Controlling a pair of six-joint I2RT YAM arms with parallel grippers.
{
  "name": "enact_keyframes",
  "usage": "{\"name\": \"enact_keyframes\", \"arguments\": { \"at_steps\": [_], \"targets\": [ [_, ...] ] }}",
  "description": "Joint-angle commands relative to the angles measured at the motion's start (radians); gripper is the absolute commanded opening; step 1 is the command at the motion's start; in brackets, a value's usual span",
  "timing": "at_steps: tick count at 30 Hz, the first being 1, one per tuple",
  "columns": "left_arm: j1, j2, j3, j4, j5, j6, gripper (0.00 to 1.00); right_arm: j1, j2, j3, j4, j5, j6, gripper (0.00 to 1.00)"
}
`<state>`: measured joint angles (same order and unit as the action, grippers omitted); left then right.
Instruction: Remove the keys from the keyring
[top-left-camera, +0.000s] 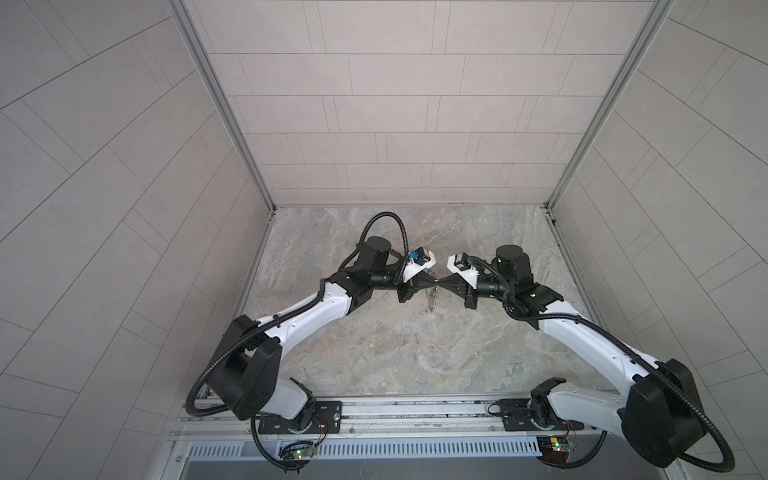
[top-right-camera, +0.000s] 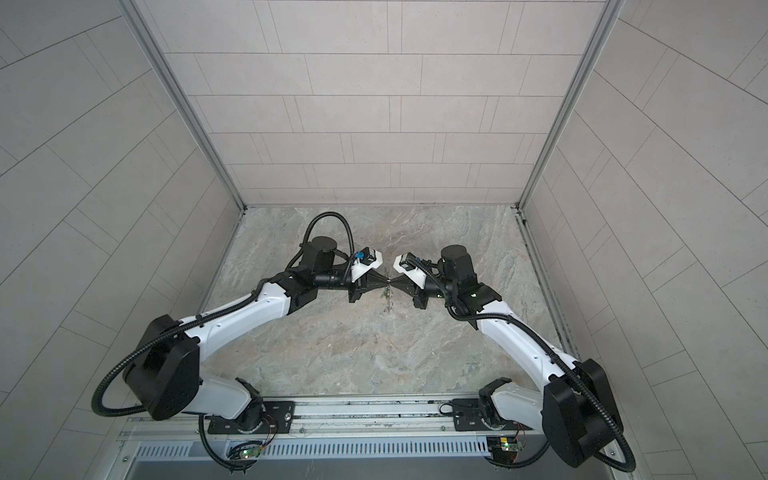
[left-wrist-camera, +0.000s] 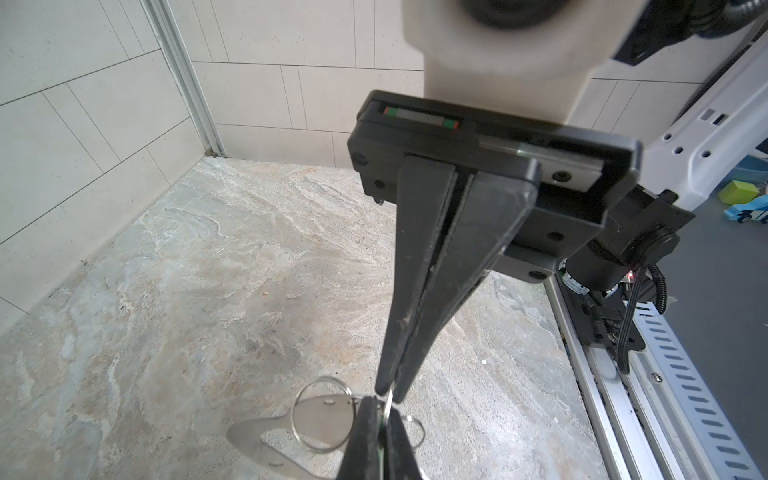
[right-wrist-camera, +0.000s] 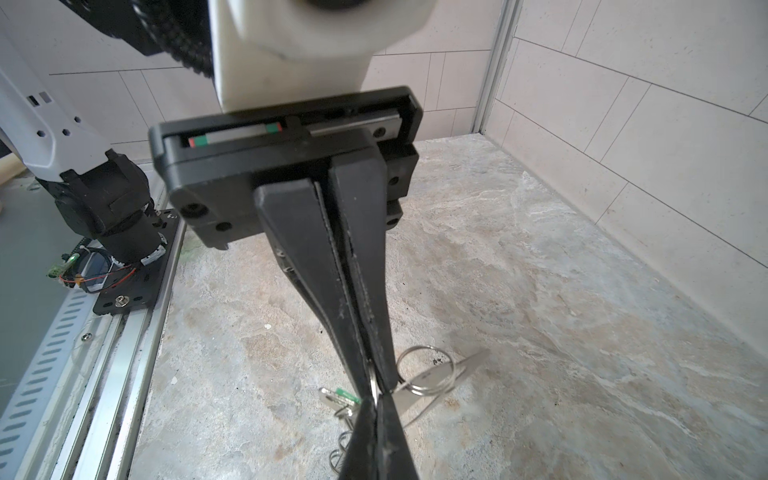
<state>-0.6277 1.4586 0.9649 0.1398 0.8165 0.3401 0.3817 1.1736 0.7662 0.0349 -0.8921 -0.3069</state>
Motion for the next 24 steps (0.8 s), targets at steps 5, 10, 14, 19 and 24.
{"name": "enact_keyframes", "arguments": {
  "at_steps": [5, 10, 14, 19, 24],
  "targets": [
    [-0.003, 0.015, 0.113, -0.179, -0.05, 0.112, 0.0, 0.016, -0.036, 0.062, -0.146, 0.137, -0.145, 0.18],
    [-0.025, 0.038, 0.222, -0.392, -0.138, 0.215, 0.0, 0.019, -0.077, 0.061, -0.184, 0.239, -0.202, 0.24],
    [-0.044, 0.063, 0.293, -0.491, -0.172, 0.239, 0.0, 0.035, -0.092, 0.042, -0.138, 0.237, -0.189, 0.25],
    [-0.056, 0.096, 0.377, -0.596, -0.191, 0.257, 0.0, 0.091, -0.112, 0.022, -0.088, 0.3, -0.198, 0.25],
    [-0.056, 0.124, 0.435, -0.667, -0.184, 0.254, 0.0, 0.133, -0.12, -0.002, -0.042, 0.409, -0.193, 0.24]
  ]
}}
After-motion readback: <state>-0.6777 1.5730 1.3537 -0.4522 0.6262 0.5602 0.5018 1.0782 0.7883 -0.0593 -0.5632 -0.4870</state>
